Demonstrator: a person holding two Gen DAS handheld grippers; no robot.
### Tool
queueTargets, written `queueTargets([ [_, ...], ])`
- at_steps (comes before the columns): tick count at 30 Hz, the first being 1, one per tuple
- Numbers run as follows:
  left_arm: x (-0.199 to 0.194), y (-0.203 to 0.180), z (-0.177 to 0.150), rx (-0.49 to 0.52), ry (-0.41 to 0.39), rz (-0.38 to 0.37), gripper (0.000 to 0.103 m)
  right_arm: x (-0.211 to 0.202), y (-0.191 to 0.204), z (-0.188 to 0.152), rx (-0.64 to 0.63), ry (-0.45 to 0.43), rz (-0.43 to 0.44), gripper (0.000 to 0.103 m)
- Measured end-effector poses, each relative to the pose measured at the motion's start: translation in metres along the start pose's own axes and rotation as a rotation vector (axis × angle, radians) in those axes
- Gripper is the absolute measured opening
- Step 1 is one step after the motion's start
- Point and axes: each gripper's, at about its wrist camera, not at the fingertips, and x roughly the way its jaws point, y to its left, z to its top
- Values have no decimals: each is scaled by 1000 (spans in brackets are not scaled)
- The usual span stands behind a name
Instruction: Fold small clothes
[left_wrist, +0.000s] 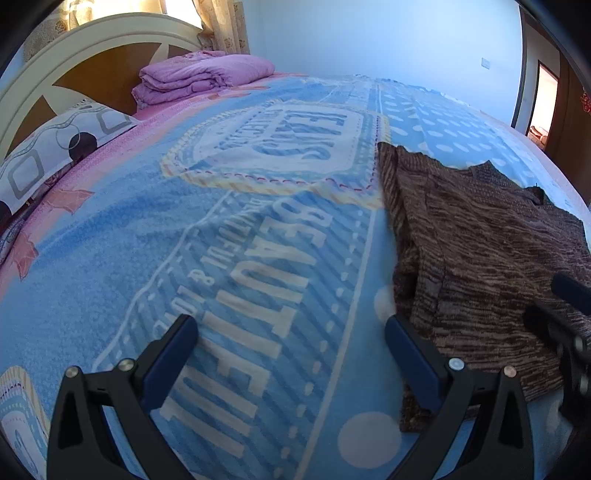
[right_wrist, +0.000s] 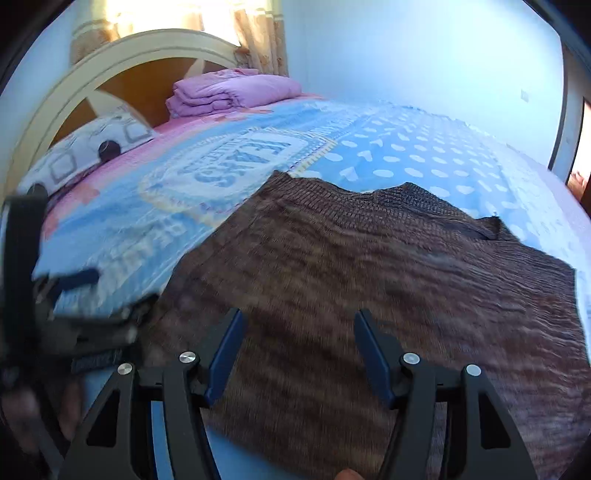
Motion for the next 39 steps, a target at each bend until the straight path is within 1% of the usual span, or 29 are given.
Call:
queueTargets([
  [4, 0, -2, 1, 16, 5, 13, 103, -14, 13, -14, -85, -18, -38, 63],
  [7, 0, -4, 3, 41, 15, 19, 103, -20, 21, -21, -120, -31, -42, 63],
  [11, 1, -4, 9, 83, 30, 6, 103, -23, 35, -26, -177, -43, -53, 62],
  [14, 1, -3, 14, 123, 32, 19, 103, -21, 43, -26, -211, -39, -58, 62],
  [17, 0, 3, 25, 138, 17, 17, 103, -17, 52, -28, -237, -30, -62, 62],
  [21, 5, 15, 46, 128, -13, -4, 103, -16, 68, -30, -288, -36, -65, 62],
  [25, 14, 20, 63, 104, -20, -55, 103, -9, 83, -32, -345, -26, -83, 62],
  [27, 17, 16, 69, 112, -23, -98, 103, -5, 88, -32, -367, -22, -91, 62],
  [31, 21, -2, 80, 134, -22, -226, 103, -1, 91, -28, -369, -21, -99, 62],
  [35, 31, -22, 93, 156, -6, -291, 103, 5, 91, -23, -358, -14, -95, 62],
  [36, 36, -27, 96, 163, 2, -293, 103, 6, 90, -23, -356, -13, -96, 62],
  [39, 46, -38, 103, 196, 23, -314, 95, 9, 90, -21, -350, -13, -95, 62],
])
